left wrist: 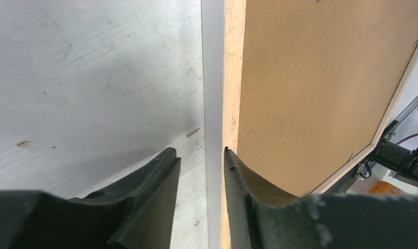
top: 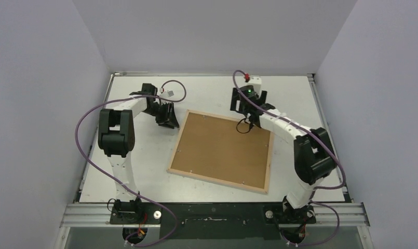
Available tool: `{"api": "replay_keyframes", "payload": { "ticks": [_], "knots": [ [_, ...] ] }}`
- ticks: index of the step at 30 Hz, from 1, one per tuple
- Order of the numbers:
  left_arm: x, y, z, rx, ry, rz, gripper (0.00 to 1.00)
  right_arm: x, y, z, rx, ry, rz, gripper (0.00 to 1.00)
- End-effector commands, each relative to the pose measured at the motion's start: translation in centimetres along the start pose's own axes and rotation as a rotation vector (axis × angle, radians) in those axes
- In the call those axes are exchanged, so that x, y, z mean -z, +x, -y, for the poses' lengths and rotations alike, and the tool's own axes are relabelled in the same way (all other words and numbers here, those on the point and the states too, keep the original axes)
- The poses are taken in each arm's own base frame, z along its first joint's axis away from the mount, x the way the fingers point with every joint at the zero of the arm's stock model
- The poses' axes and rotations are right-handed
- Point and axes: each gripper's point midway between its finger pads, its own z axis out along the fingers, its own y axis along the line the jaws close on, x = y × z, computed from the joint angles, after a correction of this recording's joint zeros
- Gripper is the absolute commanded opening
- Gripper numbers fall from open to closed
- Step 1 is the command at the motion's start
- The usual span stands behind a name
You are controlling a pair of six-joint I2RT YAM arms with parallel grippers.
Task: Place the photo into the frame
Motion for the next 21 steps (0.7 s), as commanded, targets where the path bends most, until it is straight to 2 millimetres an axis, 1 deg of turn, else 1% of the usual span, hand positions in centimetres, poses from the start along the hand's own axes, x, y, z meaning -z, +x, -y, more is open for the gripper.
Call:
{"api": "replay_keyframes", "payload": {
  "ticks": [1, 3, 4, 6, 8, 10, 13, 17, 21],
  "knots": [
    [1.7, -1.2, 1.0, -0.047, 0.008, 0.026, 0.38, 3.1, 5.8, 7.9, -0.121, 0.199, -0.175, 0.95],
    [1.6, -0.5, 1.0, -0.063, 0.008, 0.004, 0.43, 4.3, 8.1, 10.0, -0.174, 0.212, -0.222, 0.94],
    [1.5, -0.1, 0.9, -0.070, 0.001, -0.006, 0.45, 4.9, 8.9, 10.8, -0.195, 0.214, -0.233, 0.94],
    [1.2, 0.7, 0.7, -0.076, -0.015, -0.023, 0.47, 5.8, 9.9, 12.0, -0.222, 0.215, -0.238, 0.94],
    [0.7, 1.2, 0.3, -0.079, -0.032, -0.039, 0.48, 6.4, 10.2, 12.4, -0.247, 0.193, -0.238, 0.94],
    [0.2, 1.6, 0.0, -0.087, -0.056, -0.054, 0.48, 6.6, 10.0, 12.2, -0.263, 0.160, -0.236, 0.94],
    [-0.6, 1.7, -0.2, -0.094, -0.073, -0.068, 0.48, 6.8, 8.9, 11.7, -0.275, 0.124, -0.214, 0.94],
    [-1.6, 1.9, 0.3, -0.112, -0.080, -0.092, 0.48, 6.9, 7.4, 11.5, -0.276, 0.103, -0.187, 0.94],
    [-2.6, 2.5, 0.8, -0.157, -0.114, -0.129, 0.48, 6.7, 6.4, 11.5, -0.283, 0.089, -0.173, 0.94]
  ]
}}
